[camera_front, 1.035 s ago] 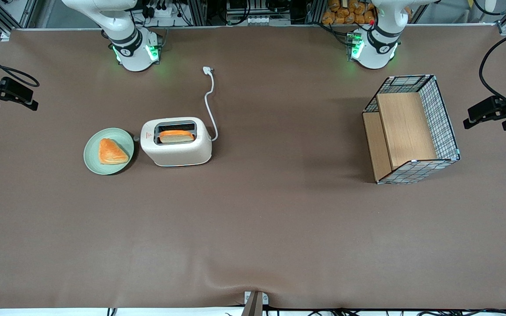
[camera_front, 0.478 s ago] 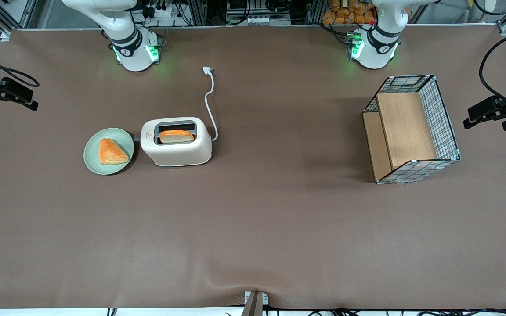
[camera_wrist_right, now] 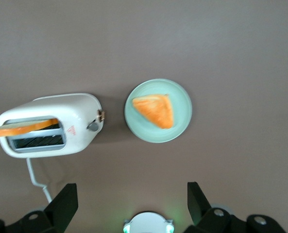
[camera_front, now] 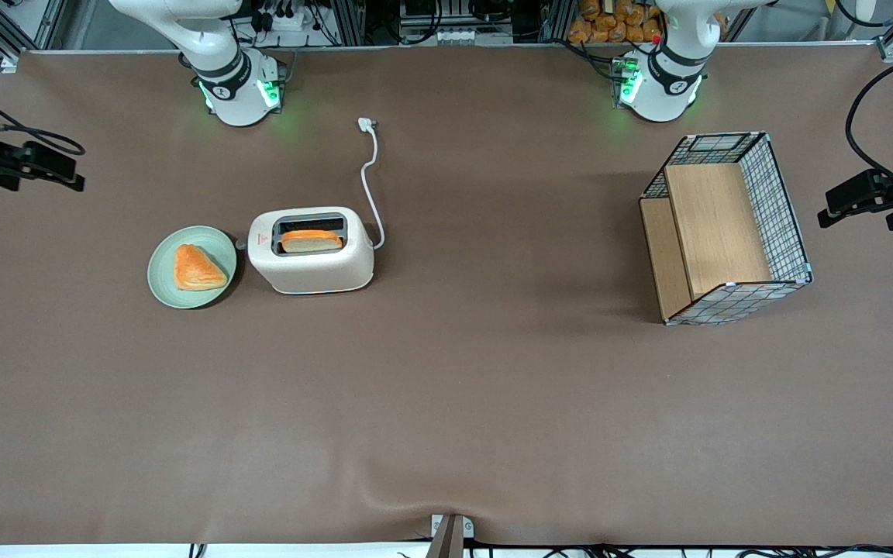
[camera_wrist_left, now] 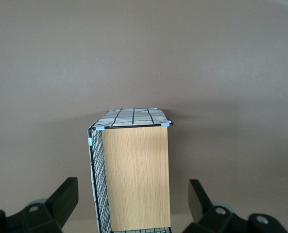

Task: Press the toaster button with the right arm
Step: 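Move the right gripper over the plate toward the toaster's side lever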

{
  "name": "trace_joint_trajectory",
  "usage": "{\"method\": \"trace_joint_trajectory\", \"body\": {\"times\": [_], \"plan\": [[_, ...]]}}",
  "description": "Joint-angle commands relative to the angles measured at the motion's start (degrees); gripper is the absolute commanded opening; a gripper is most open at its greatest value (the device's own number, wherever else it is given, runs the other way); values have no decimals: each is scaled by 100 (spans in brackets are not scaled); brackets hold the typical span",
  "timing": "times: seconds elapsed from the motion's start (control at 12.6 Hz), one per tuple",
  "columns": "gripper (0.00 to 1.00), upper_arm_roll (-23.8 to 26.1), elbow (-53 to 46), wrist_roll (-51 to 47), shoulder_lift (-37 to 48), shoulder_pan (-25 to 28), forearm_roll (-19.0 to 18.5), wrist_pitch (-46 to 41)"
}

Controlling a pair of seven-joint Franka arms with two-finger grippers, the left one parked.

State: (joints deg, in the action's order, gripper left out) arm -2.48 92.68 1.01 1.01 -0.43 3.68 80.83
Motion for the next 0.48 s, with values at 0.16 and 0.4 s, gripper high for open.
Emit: {"method": "trace_joint_trajectory", "body": {"times": [0.16, 0.4], "plan": [[100, 63, 777, -65, -162, -151, 729, 38], [100, 63, 1041, -57, -627, -160, 1125, 38]]}}
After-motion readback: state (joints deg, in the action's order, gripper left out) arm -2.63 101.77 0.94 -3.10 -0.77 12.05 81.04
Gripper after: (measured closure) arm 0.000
